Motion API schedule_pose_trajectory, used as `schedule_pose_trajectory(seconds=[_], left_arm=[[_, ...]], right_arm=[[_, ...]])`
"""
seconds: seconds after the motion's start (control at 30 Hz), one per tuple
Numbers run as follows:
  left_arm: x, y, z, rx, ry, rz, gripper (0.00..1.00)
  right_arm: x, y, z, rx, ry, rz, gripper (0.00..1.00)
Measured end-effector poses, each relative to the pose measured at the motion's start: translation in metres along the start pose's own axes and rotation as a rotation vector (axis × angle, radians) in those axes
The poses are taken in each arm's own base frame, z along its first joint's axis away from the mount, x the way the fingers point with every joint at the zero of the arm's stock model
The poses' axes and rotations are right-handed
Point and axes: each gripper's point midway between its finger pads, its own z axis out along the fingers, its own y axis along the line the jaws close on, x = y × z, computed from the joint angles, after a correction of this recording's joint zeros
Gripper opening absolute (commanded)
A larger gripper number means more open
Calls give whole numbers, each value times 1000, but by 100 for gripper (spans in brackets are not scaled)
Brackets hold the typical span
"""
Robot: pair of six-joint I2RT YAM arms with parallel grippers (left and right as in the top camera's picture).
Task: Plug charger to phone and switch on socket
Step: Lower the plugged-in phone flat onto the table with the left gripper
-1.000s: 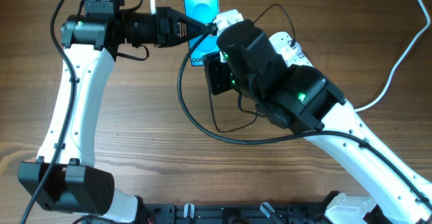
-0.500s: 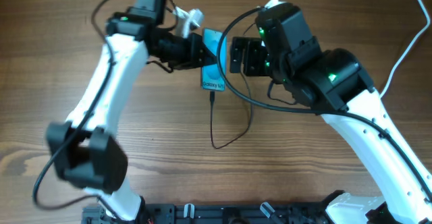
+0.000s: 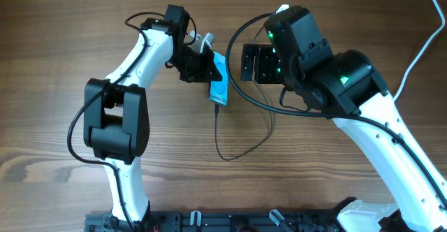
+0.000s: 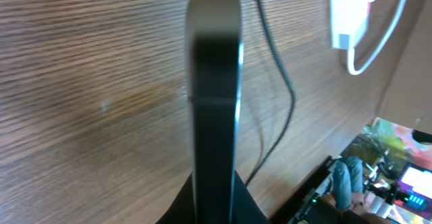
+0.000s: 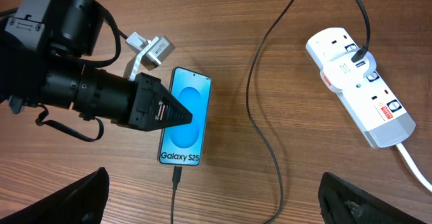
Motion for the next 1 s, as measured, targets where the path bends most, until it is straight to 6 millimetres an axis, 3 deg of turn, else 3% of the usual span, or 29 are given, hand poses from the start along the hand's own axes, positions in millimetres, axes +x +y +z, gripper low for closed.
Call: schedule_pose_trajectory(seconds=[0.2,0.43,1.0], left_arm=[[-3,10,6,-32,1,-5,6],[-5,22,19,-44,15,-17,6],[-12,39,33,-72,11,-14,12]], right_arm=[[0,0,1,2,3,0,99],[8,-1,23,34,56,-9,99],[8,-1,24,34,58,-9,100]])
